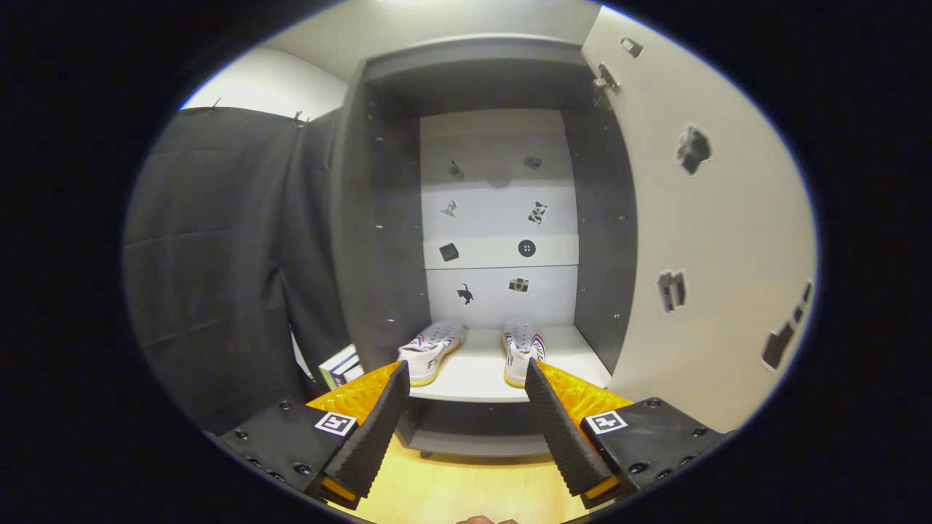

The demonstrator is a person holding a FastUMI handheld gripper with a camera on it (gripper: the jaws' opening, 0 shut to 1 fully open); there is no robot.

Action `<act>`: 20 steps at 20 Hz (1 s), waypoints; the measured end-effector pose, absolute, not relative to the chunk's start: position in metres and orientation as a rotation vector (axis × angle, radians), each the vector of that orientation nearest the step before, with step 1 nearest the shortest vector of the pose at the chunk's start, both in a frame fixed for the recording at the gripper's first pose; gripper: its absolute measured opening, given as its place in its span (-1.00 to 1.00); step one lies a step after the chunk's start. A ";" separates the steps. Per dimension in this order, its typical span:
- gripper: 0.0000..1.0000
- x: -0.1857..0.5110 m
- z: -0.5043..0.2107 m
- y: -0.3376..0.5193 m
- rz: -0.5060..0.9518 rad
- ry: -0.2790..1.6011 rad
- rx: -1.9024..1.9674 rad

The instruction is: Open the shoe cabinet door, grab the shoes and put them into the shoe cabinet, then close the shoe cabinet door.

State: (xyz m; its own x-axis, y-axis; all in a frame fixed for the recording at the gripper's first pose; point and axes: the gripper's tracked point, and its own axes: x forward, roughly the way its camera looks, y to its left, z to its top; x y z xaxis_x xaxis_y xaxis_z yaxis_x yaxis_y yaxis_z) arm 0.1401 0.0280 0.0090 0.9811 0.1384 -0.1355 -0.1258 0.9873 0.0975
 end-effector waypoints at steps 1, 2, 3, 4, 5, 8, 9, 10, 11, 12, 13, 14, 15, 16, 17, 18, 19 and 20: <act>0.97 0.115 0.010 0.030 0.142 0.124 0.092; 0.96 0.095 0.011 0.031 0.152 0.102 0.096; 0.96 0.074 0.014 0.032 0.168 0.072 0.096; 0.96 0.051 0.014 0.032 0.178 0.048 0.082; 0.96 0.034 0.011 0.027 0.175 0.038 0.068; 0.96 -0.020 -0.002 0.005 0.140 0.071 0.051; 0.96 -0.037 -0.003 -0.001 0.137 0.078 0.061; 0.96 -0.050 -0.002 -0.009 0.134 0.079 0.066; 0.96 -0.063 -0.001 -0.024 0.121 0.077 0.066; 0.96 -0.074 0.001 -0.040 0.104 0.070 0.056; 0.96 -0.085 0.002 -0.062 0.069 0.066 0.040; 0.96 -0.094 0.003 -0.081 0.038 0.067 0.034; 0.96 -0.104 0.001 -0.097 0.011 0.074 0.044; 0.95 -0.109 0.001 -0.112 -0.013 0.076 0.061; 0.95 -0.112 0.002 -0.126 -0.030 0.076 0.078; 0.96 -0.114 0.003 -0.141 -0.046 0.074 0.090; 0.95 -0.114 0.005 -0.160 -0.064 0.069 0.094; 0.95 -0.113 0.008 -0.177 -0.076 0.062 0.093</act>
